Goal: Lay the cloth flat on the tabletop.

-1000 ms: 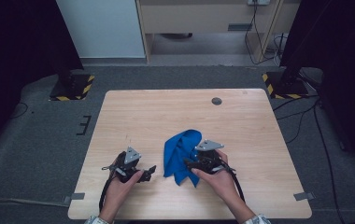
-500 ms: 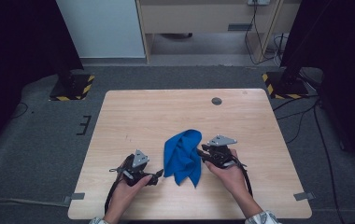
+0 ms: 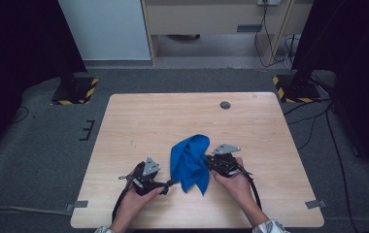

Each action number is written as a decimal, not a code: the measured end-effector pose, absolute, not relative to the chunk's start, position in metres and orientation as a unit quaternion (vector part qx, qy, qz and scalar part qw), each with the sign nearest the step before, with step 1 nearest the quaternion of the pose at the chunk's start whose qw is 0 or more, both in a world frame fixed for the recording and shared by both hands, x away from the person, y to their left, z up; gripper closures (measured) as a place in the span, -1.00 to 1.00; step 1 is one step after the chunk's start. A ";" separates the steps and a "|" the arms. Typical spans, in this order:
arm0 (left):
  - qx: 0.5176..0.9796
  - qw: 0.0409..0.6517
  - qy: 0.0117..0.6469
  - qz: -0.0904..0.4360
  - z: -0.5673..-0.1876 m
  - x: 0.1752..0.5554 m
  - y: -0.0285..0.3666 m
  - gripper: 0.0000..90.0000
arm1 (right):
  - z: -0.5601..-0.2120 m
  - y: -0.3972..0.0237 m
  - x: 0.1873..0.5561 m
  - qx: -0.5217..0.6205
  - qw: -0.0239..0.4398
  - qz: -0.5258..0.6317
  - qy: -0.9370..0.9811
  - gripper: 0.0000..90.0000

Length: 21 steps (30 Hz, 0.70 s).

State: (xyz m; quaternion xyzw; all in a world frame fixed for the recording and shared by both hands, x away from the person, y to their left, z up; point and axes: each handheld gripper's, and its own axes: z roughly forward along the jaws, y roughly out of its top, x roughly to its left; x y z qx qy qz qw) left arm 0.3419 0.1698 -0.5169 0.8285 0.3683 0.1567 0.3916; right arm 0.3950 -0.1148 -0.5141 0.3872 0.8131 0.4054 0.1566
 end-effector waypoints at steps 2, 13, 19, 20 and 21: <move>0.833 0.388 0.365 0.152 -0.518 0.341 0.168 -0.61 | -0.520 -0.112 0.396 0.388 0.154 0.387 0.822 0.71; 0.834 0.369 0.380 0.152 -0.523 0.349 0.176 -0.13 | -0.526 -0.094 0.376 0.373 0.115 0.367 0.845 0.72; 0.834 0.361 0.392 0.147 -0.527 0.355 0.185 0.05 | -0.519 -0.096 0.373 0.369 0.112 0.368 0.846 0.57; 0.836 0.359 0.390 0.146 -0.527 0.355 0.185 0.09 | -0.517 -0.098 0.374 0.372 0.112 0.371 0.844 0.56; 0.836 0.357 0.389 0.148 -0.527 0.355 0.185 0.14 | -0.512 -0.106 0.378 0.380 0.114 0.374 0.838 0.53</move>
